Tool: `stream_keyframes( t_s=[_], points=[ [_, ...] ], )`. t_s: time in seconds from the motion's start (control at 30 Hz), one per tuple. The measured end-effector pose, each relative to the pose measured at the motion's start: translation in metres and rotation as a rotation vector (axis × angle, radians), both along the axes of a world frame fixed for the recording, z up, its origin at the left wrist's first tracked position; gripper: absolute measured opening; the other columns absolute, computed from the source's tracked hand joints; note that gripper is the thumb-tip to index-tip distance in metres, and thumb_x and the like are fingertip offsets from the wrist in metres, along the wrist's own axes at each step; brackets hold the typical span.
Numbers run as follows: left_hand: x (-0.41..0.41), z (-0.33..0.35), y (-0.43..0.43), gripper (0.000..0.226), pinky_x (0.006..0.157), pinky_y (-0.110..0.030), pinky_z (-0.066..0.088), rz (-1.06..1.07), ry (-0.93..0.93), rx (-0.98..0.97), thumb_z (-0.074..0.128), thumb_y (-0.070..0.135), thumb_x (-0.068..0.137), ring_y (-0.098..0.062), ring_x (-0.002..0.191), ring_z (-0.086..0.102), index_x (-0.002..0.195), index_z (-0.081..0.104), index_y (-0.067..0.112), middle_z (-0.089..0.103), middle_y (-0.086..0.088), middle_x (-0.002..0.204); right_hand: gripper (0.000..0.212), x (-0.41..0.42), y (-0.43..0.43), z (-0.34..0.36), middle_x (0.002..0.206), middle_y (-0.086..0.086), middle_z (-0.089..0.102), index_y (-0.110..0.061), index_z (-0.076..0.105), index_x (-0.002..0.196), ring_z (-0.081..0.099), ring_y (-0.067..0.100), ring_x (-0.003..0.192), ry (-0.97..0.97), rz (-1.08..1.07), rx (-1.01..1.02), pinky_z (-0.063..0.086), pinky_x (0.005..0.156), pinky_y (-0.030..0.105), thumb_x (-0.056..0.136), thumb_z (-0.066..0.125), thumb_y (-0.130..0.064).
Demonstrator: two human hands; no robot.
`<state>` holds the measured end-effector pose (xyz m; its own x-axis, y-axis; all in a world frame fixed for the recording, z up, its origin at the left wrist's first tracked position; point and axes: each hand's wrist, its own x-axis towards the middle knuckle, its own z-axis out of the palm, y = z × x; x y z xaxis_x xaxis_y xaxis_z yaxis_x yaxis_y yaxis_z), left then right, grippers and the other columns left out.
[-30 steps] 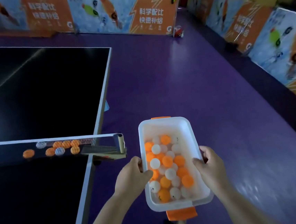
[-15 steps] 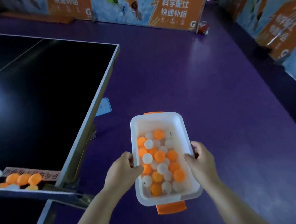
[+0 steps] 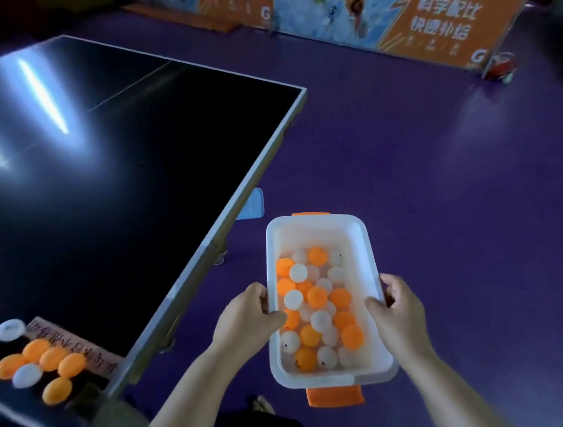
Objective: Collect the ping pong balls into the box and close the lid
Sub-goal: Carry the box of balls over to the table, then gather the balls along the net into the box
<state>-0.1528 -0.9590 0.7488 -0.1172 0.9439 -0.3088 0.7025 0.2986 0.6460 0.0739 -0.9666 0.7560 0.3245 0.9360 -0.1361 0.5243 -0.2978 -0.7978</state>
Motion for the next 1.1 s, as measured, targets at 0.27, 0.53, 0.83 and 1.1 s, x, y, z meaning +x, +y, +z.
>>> stream_keyframes(
  t_s=[0.27,0.53,0.83,1.1],
  points=[
    [-0.03,0.011,0.094,0.021,0.055,-0.027,0.053,0.086,-0.02,0.007,0.069,0.035,0.07,-0.009,0.066,0.059,0.082,0.053,0.03,0.06,0.007,0.074,0.041,-0.031,0.118,0.018,0.092,-0.011,0.062,-0.019,0.053,0.122,0.06,0.004,0.078,-0.044,0.112,-0.01,0.043,0.059,0.021,0.081,0.06,-0.016],
    [-0.089,0.011,0.142,0.021,0.063,-0.031,0.055,0.307,-0.016,-0.016,0.067,0.033,0.069,-0.009,0.07,0.06,0.083,0.052,0.026,0.062,0.007,0.079,0.033,-0.099,0.218,0.016,0.089,-0.011,0.064,-0.022,0.055,0.113,0.061,0.006,0.075,-0.02,0.349,-0.039,0.044,0.057,0.021,0.082,0.059,-0.016],
    [-0.157,0.003,0.186,0.024,0.064,-0.039,0.056,0.727,-0.015,0.013,0.067,0.034,0.069,-0.015,0.071,0.063,0.084,0.055,0.02,0.064,0.004,0.079,0.025,-0.213,0.342,0.008,0.084,-0.008,0.065,-0.03,0.054,0.103,0.063,0.009,0.072,0.07,0.807,-0.054,0.046,0.054,0.022,0.084,0.057,-0.014],
    [-0.179,0.0,0.227,0.021,0.058,-0.032,0.05,1.028,0.011,-0.002,0.064,0.036,0.071,-0.014,0.069,0.061,0.081,0.052,0.022,0.062,0.005,0.076,0.025,-0.292,0.429,-0.002,0.085,-0.009,0.063,-0.028,0.054,0.102,0.061,0.008,0.076,0.02,1.098,-0.008,0.047,0.062,0.023,0.083,0.061,-0.012]
  ],
)
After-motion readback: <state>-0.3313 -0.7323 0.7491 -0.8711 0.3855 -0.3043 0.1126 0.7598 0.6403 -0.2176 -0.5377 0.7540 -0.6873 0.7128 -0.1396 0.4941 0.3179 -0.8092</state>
